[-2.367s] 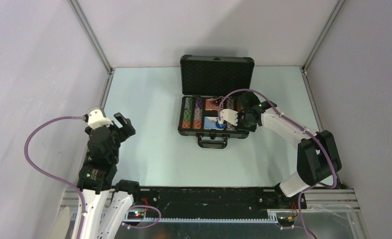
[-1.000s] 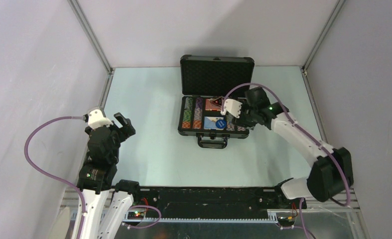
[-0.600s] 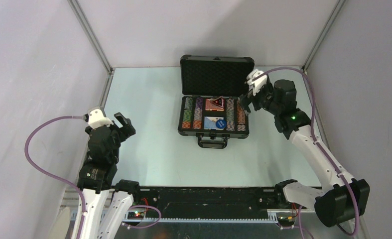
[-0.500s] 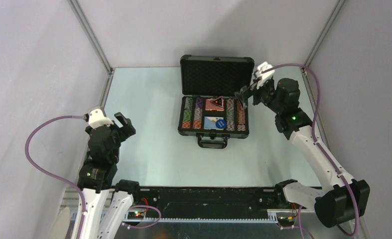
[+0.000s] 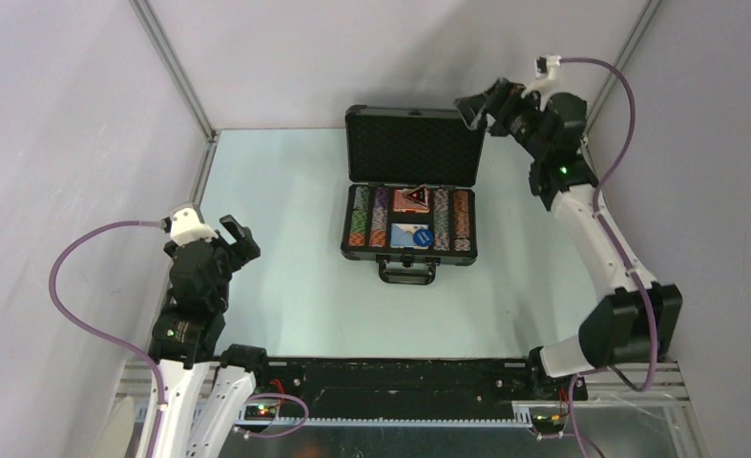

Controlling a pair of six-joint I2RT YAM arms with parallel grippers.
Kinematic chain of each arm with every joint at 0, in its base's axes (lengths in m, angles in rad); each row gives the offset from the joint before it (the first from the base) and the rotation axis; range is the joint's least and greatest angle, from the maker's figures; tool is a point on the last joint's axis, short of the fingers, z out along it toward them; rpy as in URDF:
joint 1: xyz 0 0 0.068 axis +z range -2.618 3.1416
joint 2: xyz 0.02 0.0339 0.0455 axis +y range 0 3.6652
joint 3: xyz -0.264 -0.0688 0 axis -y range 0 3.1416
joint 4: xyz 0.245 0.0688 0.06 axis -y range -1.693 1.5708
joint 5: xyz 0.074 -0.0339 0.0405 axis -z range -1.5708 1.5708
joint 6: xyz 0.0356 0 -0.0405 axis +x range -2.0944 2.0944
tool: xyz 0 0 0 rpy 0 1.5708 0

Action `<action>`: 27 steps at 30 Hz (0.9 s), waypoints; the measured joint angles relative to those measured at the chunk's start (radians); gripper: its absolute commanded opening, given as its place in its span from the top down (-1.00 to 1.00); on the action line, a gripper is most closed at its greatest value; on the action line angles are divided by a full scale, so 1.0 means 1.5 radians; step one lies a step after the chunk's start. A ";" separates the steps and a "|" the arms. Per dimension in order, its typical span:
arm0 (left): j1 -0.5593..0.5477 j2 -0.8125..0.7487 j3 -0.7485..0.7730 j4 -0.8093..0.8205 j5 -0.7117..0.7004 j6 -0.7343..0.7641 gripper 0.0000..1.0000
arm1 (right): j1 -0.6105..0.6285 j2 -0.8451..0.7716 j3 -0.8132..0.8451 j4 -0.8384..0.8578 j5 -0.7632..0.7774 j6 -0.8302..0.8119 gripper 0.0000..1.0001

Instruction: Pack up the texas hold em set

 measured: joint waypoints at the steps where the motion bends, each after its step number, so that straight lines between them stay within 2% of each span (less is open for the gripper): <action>1: 0.000 0.000 0.000 0.000 0.000 0.000 -0.75 | 0.006 0.029 0.040 -0.032 0.017 0.001 -0.99; 6: 0.000 0.000 0.000 0.000 0.000 0.000 -0.75 | 0.060 0.112 0.162 -0.188 0.121 -0.024 -0.99; 8: 0.000 0.000 0.000 0.000 0.000 0.000 -0.75 | 0.092 0.121 0.167 -0.237 0.159 -0.034 -0.97; 11: 0.000 0.000 0.000 0.000 0.000 0.000 -0.75 | 0.137 0.123 0.142 -0.276 0.207 -0.035 -0.80; 16: 0.000 0.000 0.000 0.000 0.000 0.000 -0.75 | 0.187 0.143 0.066 -0.292 0.256 -0.014 -0.61; 22: 0.000 0.000 0.000 0.000 0.000 0.000 -0.75 | 0.225 0.241 0.057 -0.271 0.336 -0.004 -0.44; 27: 0.000 0.000 -0.001 0.000 0.000 0.000 -0.75 | 0.252 0.300 0.056 -0.230 0.397 0.006 -0.21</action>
